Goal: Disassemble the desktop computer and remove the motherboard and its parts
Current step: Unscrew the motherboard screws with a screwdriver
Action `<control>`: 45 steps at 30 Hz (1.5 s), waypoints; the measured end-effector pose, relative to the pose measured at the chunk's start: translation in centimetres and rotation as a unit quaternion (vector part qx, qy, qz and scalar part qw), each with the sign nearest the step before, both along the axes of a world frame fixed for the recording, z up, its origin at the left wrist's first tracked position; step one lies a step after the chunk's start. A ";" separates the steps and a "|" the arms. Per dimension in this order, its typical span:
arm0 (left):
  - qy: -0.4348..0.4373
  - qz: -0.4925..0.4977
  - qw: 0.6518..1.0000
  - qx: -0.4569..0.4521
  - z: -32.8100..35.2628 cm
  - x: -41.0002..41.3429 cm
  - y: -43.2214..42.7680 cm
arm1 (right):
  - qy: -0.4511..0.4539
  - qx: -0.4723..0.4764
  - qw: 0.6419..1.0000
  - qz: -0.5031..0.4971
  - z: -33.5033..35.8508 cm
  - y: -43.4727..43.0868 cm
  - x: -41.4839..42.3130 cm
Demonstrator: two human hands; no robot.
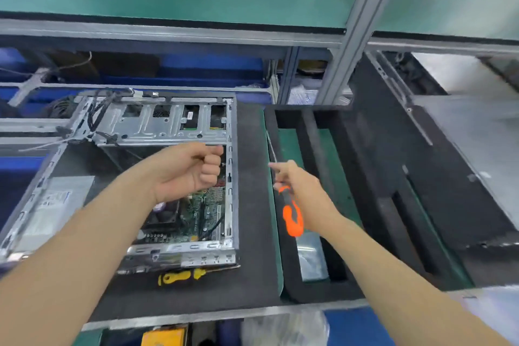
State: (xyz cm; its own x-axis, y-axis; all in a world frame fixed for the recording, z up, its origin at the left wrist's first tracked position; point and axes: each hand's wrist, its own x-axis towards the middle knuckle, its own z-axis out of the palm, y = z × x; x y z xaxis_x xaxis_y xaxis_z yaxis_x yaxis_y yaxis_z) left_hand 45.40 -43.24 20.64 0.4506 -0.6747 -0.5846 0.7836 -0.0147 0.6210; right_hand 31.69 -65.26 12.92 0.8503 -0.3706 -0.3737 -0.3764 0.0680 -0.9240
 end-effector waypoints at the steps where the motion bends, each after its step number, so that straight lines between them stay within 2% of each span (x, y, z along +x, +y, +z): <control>1: 0.000 0.018 1.000 -0.001 0.3 -0.8 -0.5 | 0.021 -0.072 0.996 0.052 -2.0 0.7 -0.6; 2: 0.001 0.031 1.000 -0.003 0.4 -1.5 -1.0 | 0.007 -0.164 0.979 0.118 -3.7 1.2 -1.1; 4: 0.003 0.043 0.999 -0.004 0.7 -2.6 -1.7 | -0.030 -0.331 0.910 0.247 -6.6 1.9 -2.0; 5: 0.001 0.046 0.999 0.000 0.8 -3.1 -1.9 | -0.039 -0.362 0.889 0.277 -7.6 2.0 -2.0; 14: -0.034 0.036 0.998 0.038 0.4 -6.5 -4.8 | -0.075 -0.444 0.828 0.335 -9.6 2.8 -2.3; 16: -0.057 0.028 0.996 0.058 0.2 -7.1 -6.0 | -0.109 -0.406 0.849 0.320 -9.5 2.8 -2.5; 18: -0.076 0.032 0.993 0.085 -0.3 -7.7 -7.6 | -0.130 -0.344 0.892 0.263 -9.1 2.3 -2.7; 21: -0.093 0.052 0.985 0.138 -1.8 -8.2 -11.1 | -0.053 -0.224 0.973 0.026 -8.6 0.3 -3.1; 23: -0.098 0.052 0.979 0.170 -3.5 -8.7 -14.1 | 0.012 -0.034 0.990 -0.135 -8.7 -2.0 -3.5; 26: -0.097 0.035 0.971 0.217 -7.4 -9.5 -18.7 | 0.043 0.208 0.947 -0.239 -8.6 -4.6 -5.2; 29: -0.090 0.017 0.962 0.258 -12.0 -10.1 -22.0 | 0.050 0.310 0.904 -0.291 -8.6 -4.8 -6.3; 36: -0.064 -0.036 0.940 0.333 -19.2 -9.8 -25.2 | 0.072 0.373 0.841 -0.385 -10.1 -3.1 -6.5; 39: -0.044 -0.046 0.938 0.341 -20.8 -9.7 -25.7 | 0.059 0.381 0.832 -0.399 -10.8 -2.8 -6.6; 45: -0.003 -0.065 0.951 0.301 -20.8 -9.7 -25.4 | 0.053 0.390 0.822 -0.411 -11.0 -2.5 -6.4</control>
State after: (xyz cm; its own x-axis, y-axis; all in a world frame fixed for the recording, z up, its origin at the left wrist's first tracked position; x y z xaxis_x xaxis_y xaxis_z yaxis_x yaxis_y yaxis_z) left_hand 35.74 -68.60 -0.18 0.3916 -0.2685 -0.8801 0.7472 -0.4654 0.4744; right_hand 25.26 -67.75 1.96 0.3797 -0.4157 -0.8265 0.0164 0.8963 -0.4432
